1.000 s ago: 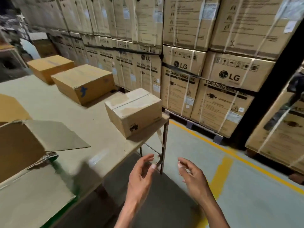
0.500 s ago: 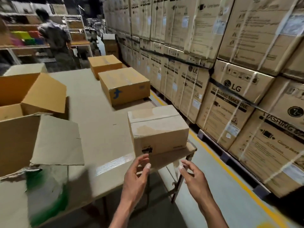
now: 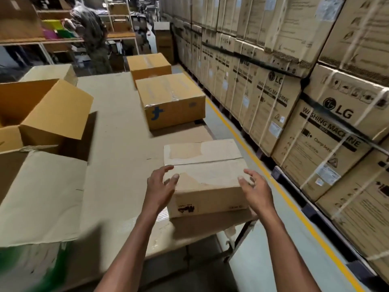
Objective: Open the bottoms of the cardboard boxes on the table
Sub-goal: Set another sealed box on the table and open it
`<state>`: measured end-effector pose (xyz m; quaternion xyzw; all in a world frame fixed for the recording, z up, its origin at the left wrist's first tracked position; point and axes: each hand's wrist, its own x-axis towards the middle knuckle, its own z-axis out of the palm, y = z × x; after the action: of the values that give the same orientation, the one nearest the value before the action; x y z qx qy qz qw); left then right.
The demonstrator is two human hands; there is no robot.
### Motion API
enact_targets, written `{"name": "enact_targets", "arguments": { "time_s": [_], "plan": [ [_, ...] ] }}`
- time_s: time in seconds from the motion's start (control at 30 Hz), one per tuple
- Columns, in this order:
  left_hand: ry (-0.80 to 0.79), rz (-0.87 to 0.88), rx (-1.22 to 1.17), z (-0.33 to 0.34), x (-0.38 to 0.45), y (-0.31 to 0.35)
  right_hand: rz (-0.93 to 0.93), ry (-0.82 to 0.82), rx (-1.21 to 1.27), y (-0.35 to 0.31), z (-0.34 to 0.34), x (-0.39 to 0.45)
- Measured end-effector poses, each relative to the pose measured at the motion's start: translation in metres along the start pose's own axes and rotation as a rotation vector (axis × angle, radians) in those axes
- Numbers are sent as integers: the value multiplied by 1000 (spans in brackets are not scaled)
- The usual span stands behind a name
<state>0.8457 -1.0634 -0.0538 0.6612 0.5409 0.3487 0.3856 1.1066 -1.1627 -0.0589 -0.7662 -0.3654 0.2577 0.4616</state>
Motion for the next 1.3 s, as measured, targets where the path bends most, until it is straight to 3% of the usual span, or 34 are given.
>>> {"name": "enact_targets", "arguments": {
  "time_s": [0.2,0.37,0.7,1.1,1.3],
  "plan": [
    [-76,-230,58,17,43,-22,80,-100,-69,6,10,70],
    [-6,-386,3,25,61,-20,183,-263,-126,7,10,112],
    [19,-295,-48,24,61,-28,67,-376,34,26,4,126],
    [272,-255,-281,33,23,-31,-73,-403,300,32,-11,124],
    [147,-331,-334,54,-6,-43,-41,-409,296,53,2,107]
  ]
}}
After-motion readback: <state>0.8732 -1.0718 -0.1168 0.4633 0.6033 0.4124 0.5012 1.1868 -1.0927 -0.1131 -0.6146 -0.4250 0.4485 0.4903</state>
